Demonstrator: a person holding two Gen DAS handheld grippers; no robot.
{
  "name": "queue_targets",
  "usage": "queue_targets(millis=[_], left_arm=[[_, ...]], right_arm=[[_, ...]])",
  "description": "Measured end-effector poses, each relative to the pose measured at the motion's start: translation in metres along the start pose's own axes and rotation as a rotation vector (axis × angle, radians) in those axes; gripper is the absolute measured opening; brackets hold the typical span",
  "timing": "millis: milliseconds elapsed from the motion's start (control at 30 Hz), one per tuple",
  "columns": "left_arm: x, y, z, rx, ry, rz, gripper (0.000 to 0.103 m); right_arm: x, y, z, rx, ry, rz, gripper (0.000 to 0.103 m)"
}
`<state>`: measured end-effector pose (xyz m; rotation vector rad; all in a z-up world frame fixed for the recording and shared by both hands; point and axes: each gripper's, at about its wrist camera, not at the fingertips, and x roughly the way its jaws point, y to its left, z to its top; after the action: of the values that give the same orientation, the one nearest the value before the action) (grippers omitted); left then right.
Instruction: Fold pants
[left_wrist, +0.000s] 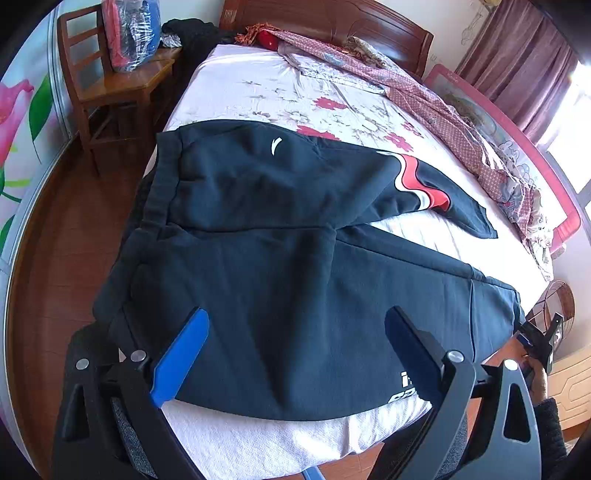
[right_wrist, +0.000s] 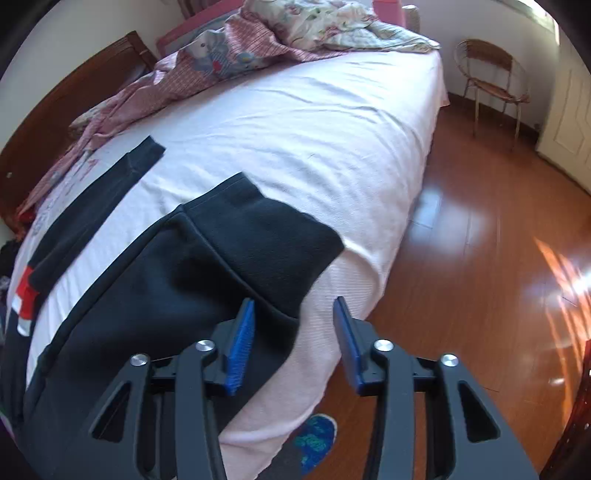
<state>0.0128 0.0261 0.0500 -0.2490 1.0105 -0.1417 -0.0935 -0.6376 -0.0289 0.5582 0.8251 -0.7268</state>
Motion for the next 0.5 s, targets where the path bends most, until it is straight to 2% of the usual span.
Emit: queue_targets(millis=[133,167,200,233,300,333,367,400,433,500], left_arm=[[-0.004,0.015,0.004,0.013,-0.046,0.03,0.097],[-0.005,0.02,0.006,0.02,-0.059,0.054,0.097],[-0.007,0.026,0.009,0.02,-0.073,0.074,0.097],[-0.008,0.032,0.011,0.018,-0.089,0.083,0.097],[-0.009,0.048,0.02,0.024,-0.108,0.083,0.097],[-0.008,0.054,0.025,0.033,-0.115,0.09,0.097],[-0.008,0.062,0.031,0.042,-0.125,0.102,0.097],[-0.006,0.072,0.04,0.05,-0.127,0.108,0.1],[-0.004,0.082,0.049,0.056,-0.126,0.101,0.1],[0.006,0.107,0.074,0.058,-0.096,0.073,0.101]], right_arm=[[-0.035,0.007,0.007,-0.023,-0.071,-0.15,0.044],[-0.049,0.014,0.007,-0.036,-0.119,-0.119,0.044],[-0.06,0.024,0.006,-0.059,-0.15,-0.042,0.044],[-0.066,0.038,0.005,-0.086,-0.144,0.026,0.044],[-0.069,0.073,-0.008,-0.156,-0.103,0.135,0.05],[-0.063,0.092,-0.016,-0.189,-0.062,0.187,0.062],[-0.051,0.108,-0.025,-0.209,-0.004,0.226,0.065],[-0.037,0.125,-0.035,-0.238,0.059,0.226,0.065],[-0.026,0.14,-0.044,-0.276,0.097,0.191,0.065],[-0.031,0.162,-0.058,-0.311,0.045,0.125,0.065]])
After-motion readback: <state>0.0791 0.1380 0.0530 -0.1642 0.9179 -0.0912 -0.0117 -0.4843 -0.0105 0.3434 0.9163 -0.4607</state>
